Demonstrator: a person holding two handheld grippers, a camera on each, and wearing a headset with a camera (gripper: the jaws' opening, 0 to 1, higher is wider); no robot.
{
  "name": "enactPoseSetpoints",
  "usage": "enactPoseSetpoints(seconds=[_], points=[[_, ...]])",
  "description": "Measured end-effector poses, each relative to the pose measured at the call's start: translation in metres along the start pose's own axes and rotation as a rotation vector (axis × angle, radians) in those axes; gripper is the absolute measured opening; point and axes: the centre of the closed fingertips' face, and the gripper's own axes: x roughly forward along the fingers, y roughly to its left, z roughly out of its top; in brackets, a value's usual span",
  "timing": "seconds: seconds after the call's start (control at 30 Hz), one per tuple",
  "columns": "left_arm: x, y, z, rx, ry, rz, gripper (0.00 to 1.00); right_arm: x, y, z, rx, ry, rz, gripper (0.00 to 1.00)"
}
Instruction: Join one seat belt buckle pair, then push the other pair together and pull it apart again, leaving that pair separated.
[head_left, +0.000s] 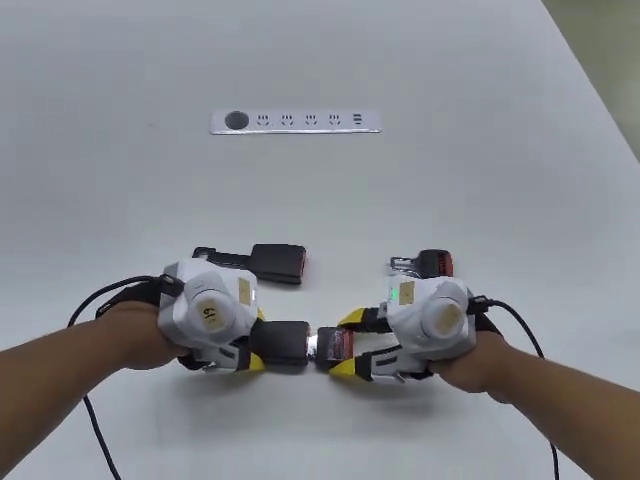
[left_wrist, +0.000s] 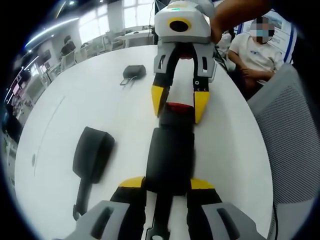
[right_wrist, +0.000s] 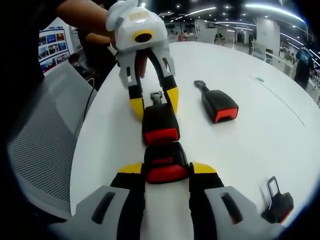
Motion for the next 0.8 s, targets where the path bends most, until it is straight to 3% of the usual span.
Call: enactPoseSetpoints(seconds=[0.27,0.33,0.4,0.53,0.6,0.63,0.67,0.73,0.8], points=[[0.0,0.0,0.002,-0.019,0.02,0.004,0.33,0.001,-0.001,0.0,0.014,0.001,0.001,0.33],[0.0,0.0,0.002,-0.039,0.007,0.007,0.34,0.0,0.0,0.001,0.01,0.0,0.001,0.34],[-0.001,0.0,0.002,-0.035,0.002,0.009,0.34,-0.002,0.0,0.0,0.057,0.008,-0.008,0.34],[-0.001,0.0,0.001,-0.059,0.005,0.026,0.35,-0.013,-0.007,-0.001,0.087,0.003,-0.043,0.43],[-0.003,0.0,0.0,-0.068,0.03,0.029,0.38,-0.026,-0.011,0.004,0.105,-0.051,-0.064,0.49],[-0.005,-0.001,-0.004,-0.097,0.061,0.032,0.42,-0.03,-0.014,0.003,0.104,-0.057,-0.073,0.51],[-0.006,-0.001,-0.004,-0.101,0.062,0.03,0.45,-0.035,-0.019,0.0,0.107,-0.058,-0.091,0.52],[-0.013,-0.004,-0.001,-0.12,0.054,0.019,0.5,-0.046,-0.025,0.0,0.107,-0.072,-0.109,0.57],[-0.017,0.001,0.003,-0.097,0.007,0.045,0.5,-0.06,-0.036,-0.003,0.115,-0.093,-0.133,0.61]])
